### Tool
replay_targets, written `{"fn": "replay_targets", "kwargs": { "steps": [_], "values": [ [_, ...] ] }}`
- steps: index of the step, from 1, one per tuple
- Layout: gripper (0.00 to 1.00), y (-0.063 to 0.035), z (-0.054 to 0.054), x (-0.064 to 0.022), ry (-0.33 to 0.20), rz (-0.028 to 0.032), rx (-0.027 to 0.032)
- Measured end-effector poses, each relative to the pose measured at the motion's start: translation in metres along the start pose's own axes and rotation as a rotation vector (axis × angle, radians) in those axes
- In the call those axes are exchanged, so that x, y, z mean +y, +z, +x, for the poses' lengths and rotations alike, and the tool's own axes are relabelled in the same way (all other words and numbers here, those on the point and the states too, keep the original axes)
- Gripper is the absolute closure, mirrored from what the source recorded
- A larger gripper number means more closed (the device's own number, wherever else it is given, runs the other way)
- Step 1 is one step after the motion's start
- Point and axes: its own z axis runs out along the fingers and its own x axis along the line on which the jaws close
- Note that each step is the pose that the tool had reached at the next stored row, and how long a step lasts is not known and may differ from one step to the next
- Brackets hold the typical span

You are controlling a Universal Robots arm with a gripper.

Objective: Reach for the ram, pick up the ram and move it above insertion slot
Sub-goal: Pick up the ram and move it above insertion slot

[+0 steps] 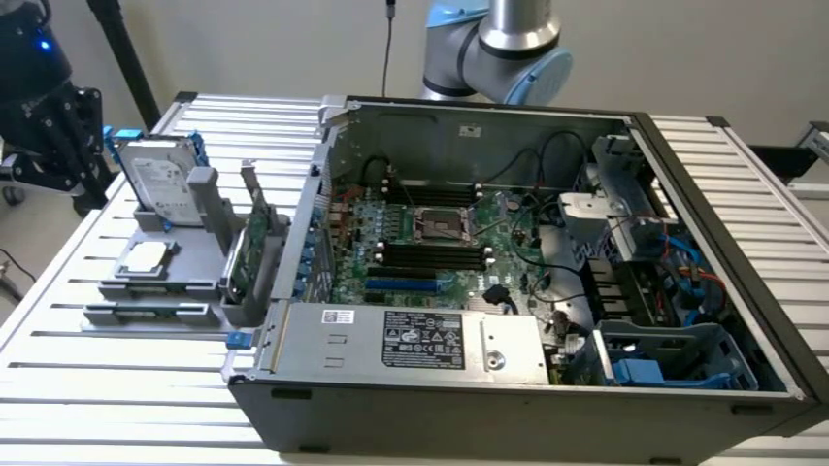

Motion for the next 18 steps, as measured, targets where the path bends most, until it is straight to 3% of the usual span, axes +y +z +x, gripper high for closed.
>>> {"fn": "replay_targets", "kwargs": {
  "steps": [16, 18],
  "values": [
    [0.88, 0.0000, 0.0039, 0.0001, 0.000, -0.0001, -0.0003],
    [0.76, 0.0002, 0.0042, 0.0001, 0.000, 0.0000, -0.0004]
  ]
}}
